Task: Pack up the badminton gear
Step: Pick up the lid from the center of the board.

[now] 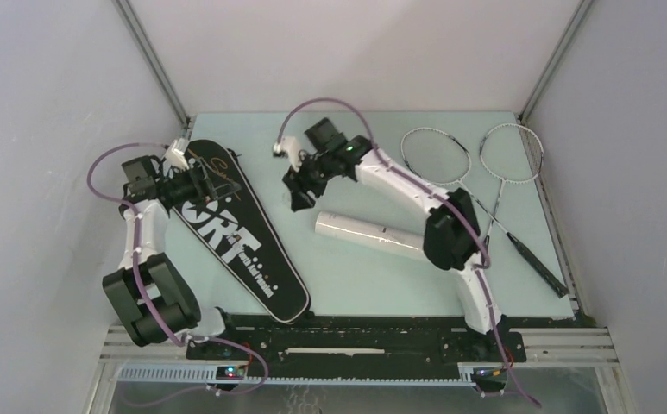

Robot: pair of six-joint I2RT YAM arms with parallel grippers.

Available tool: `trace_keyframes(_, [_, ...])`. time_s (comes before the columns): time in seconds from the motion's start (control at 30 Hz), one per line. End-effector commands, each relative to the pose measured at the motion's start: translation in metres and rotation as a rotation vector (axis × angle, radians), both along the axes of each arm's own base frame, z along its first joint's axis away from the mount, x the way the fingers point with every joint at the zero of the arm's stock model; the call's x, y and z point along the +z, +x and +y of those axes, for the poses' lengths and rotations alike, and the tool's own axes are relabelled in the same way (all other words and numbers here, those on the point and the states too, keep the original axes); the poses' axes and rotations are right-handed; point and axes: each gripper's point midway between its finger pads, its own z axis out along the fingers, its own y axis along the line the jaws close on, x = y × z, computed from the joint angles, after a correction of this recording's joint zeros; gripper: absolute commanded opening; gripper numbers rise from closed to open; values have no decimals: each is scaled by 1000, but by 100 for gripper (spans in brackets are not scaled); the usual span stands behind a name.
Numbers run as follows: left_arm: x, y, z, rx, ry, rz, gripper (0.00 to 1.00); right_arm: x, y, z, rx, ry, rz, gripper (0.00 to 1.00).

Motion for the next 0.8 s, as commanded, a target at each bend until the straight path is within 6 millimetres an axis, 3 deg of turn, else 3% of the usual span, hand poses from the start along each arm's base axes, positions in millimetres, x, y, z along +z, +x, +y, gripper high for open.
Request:
trace_keyframes(0.0, [31,-3,-40,-118,-169,-14,76,94,-9,-10,-4,228,33,59])
trace_keyframes(0.27, [103,11,-99,-190,-396,-107,76,165,-16,-40,2,393,80,59])
trace_keyframes(0.4, [148,4,-132,-271,-591,-102,74,183,-15,-52,-5,431,75,59])
trace_keyframes(0.53, [189,-10,-151,-396,-762,-150,71,191,-13,-62,-12,458,79,59])
trace_keyframes(0.63, [191,-6,-157,-422,-798,-140,69,194,-16,-66,-2,472,85,59])
trace_keyframes(0.77, [180,-3,-163,-419,-806,-111,66,196,-20,-67,6,477,84,59])
